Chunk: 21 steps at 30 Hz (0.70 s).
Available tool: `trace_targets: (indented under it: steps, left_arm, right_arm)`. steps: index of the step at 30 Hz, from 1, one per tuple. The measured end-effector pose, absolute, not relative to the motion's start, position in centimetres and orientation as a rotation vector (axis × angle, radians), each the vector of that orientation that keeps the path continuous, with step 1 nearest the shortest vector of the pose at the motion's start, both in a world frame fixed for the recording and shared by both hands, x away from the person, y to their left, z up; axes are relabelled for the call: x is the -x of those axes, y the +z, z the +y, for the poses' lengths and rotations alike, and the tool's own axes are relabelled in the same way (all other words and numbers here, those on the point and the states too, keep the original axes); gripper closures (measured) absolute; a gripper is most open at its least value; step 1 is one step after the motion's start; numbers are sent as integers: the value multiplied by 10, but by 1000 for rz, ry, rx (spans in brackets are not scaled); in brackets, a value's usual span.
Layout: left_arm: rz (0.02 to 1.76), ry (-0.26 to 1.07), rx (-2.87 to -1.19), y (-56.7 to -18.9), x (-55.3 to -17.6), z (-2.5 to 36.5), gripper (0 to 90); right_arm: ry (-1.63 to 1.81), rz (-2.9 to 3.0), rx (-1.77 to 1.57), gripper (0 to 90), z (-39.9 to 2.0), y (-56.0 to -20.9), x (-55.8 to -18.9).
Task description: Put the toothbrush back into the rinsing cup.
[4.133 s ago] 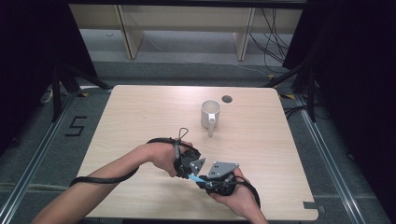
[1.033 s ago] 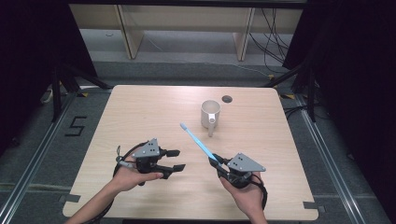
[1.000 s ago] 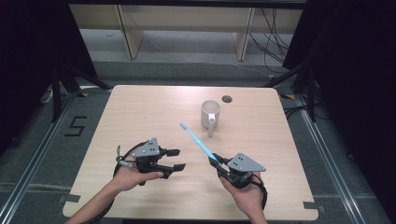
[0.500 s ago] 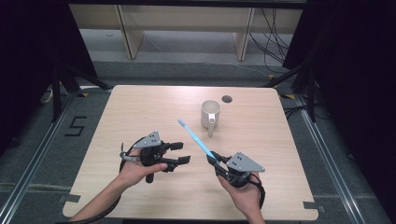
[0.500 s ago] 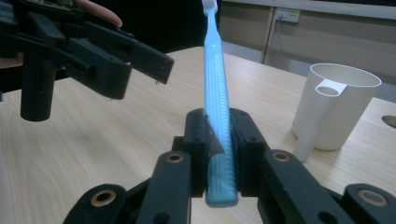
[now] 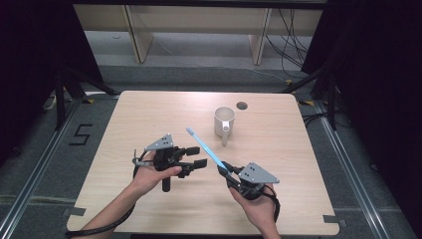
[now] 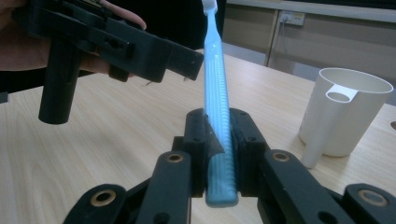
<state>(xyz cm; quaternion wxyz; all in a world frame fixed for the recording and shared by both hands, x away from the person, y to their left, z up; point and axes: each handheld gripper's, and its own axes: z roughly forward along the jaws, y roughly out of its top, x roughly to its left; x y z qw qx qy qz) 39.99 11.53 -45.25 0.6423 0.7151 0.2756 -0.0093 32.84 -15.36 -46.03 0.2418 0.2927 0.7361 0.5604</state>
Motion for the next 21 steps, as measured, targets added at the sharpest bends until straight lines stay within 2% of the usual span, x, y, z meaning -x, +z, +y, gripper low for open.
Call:
trace_targets:
  steps: [21]
  left_arm:
    - [704,-109,-1530,-450,-407,106,417]
  right_arm:
    - [1551,2006,-792,789,-146,-456,-328]
